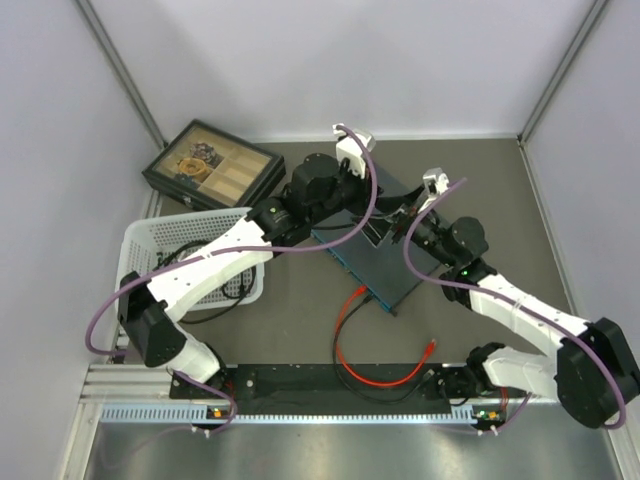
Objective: Insert the plug into the switch port
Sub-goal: Pick up the connector from the center of the board.
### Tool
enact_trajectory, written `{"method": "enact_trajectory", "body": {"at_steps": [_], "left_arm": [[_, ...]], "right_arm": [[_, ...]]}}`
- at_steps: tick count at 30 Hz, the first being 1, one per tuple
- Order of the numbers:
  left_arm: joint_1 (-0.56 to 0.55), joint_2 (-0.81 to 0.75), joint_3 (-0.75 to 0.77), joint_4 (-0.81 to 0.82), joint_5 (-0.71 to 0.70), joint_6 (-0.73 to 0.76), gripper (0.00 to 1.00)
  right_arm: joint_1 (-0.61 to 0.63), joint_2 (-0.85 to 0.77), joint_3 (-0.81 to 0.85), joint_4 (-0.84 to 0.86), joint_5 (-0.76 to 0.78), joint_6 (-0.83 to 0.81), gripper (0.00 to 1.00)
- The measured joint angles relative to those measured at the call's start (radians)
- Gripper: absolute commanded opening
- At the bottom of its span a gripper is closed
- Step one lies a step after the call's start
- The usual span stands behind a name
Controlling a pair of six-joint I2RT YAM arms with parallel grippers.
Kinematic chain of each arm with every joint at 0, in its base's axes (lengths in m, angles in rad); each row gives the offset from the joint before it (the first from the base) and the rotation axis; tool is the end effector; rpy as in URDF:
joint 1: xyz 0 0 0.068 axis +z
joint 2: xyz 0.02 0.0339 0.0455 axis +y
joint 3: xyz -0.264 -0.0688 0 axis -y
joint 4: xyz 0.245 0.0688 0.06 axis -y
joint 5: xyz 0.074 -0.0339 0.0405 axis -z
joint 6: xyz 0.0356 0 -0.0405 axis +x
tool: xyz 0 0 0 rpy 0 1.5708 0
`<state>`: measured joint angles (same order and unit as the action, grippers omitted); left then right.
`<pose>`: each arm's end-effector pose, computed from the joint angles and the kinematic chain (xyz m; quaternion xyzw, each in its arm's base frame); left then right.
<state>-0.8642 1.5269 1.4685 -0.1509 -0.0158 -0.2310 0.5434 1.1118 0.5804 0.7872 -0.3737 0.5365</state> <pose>0.2366 -0.2763 0.4001 0.2372 0.7400 -0.3224 0.5405 0.2058 0.1395 0.3049 -0.1491 0.6000 0.4972 0.6087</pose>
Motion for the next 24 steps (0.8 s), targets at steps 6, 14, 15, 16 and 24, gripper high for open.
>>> {"method": "enact_trajectory", "body": {"at_steps": [6, 14, 15, 16, 24], "left_arm": [[0.000, -0.004, -0.015, 0.037, 0.013, -0.045, 0.02], [-0.005, -0.114, -0.102, 0.041, -0.058, 0.013, 0.74], [-0.005, -0.138, -0.121, 0.039, -0.079, 0.027, 0.80], [-0.005, -0.164, -0.142, 0.040, -0.097, 0.046, 0.90], [-0.002, -0.421, -0.336, -0.024, -0.242, 0.233, 0.99]], "right_arm": [[0.000, 0.071, 0.000, 0.088, 0.004, 0.042, 0.26], [-0.004, 0.045, 0.000, 0.038, 0.011, 0.035, 0.00], [-0.011, 0.029, 0.000, 0.020, 0.015, 0.027, 0.00], [-0.022, 0.011, 0.000, 0.002, 0.016, 0.021, 0.00], [-0.177, -0.083, 0.005, -0.149, 0.033, -0.008, 0.00]]}}
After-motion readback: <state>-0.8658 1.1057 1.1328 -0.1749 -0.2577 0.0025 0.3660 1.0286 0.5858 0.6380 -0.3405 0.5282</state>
